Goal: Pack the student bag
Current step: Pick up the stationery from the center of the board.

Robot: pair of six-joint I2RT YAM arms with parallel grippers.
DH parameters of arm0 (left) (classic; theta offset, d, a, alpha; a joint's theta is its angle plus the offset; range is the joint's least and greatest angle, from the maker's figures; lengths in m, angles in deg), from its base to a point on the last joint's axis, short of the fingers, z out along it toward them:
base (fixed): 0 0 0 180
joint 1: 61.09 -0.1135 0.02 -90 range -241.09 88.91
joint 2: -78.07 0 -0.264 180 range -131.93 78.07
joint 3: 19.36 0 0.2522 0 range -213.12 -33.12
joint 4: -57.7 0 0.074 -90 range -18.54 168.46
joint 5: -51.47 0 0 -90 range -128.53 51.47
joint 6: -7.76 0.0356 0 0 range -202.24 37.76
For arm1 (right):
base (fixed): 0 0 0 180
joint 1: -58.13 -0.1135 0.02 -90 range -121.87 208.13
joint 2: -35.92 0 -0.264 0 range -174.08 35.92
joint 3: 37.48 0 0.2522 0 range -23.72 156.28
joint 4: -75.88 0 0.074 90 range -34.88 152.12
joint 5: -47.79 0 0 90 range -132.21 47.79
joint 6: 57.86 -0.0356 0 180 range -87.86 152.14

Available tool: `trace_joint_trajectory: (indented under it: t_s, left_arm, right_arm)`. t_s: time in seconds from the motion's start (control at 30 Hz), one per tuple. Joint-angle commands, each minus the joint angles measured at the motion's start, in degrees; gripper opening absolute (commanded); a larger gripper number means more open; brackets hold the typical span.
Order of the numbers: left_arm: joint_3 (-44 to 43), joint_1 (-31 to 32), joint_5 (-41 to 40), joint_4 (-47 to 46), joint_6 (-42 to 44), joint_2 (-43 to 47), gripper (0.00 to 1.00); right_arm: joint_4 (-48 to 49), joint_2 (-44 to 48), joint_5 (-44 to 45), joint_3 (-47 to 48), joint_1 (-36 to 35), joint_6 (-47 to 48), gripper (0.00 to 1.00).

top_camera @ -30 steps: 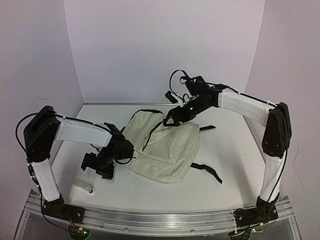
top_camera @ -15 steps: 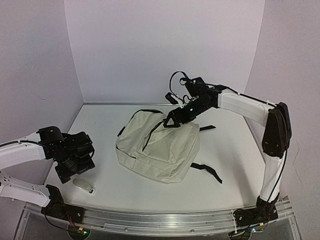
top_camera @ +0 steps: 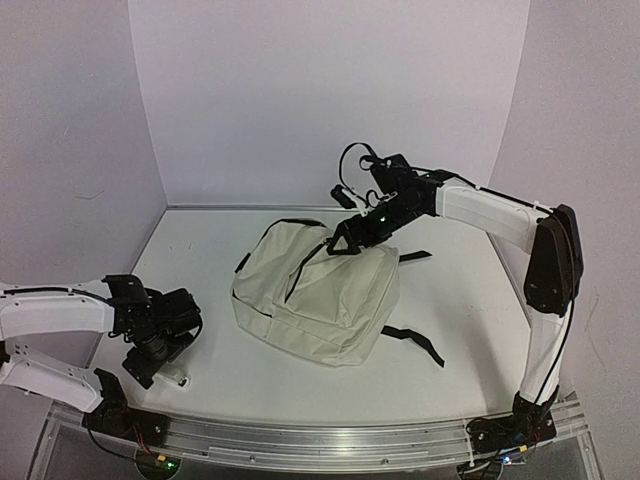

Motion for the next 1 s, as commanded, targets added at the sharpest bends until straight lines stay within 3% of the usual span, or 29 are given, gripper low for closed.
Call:
trace_joint_trajectory:
  t_s: [0.0, 0.13, 0.23, 0.3, 0.57, 0.87, 0.97]
  left_arm:
    - [3.0, 0.1, 0.1, -8.0, -3.5, 1.0, 0.98]
    - [5.4, 0.1, 0.0, -11.8, -4.3, 1.0, 0.89]
    - [7.6, -0.2, -0.9, -15.9, -4.1, 0.8, 0.73]
    - [8.8, -0.9, -1.6, -19.2, -1.8, 0.4, 0.61]
    - [5.2, -8.2, -1.0, -29.2, 14.4, -5.1, 0.31]
    - [2.9, -10.6, 1.8, -31.0, 25.5, -3.7, 0.34]
    - [5.6, -10.8, 3.7, -32.0, 25.0, -0.9, 0.43]
  right_arm:
    - [0.6, 0.2, 0.2, 0.0, 0.0, -0.3, 0.82]
    - [0.5, -0.2, 0.1, 0.4, 0.0, -0.4, 0.82]
    - [0.5, -0.3, 0.0, 0.5, 0.0, -0.6, 0.82]
    - [0.5, -0.4, 0.0, 0.6, 0.0, -0.7, 0.82]
    - [-0.1, -0.1, 0.4, 0.7, 0.0, -0.4, 0.82]
    - [-0.8, 1.2, 1.2, -0.5, 0.0, 0.6, 0.83]
    - [-0.8, 1.2, 1.0, -0.6, 0.0, 0.6, 0.83]
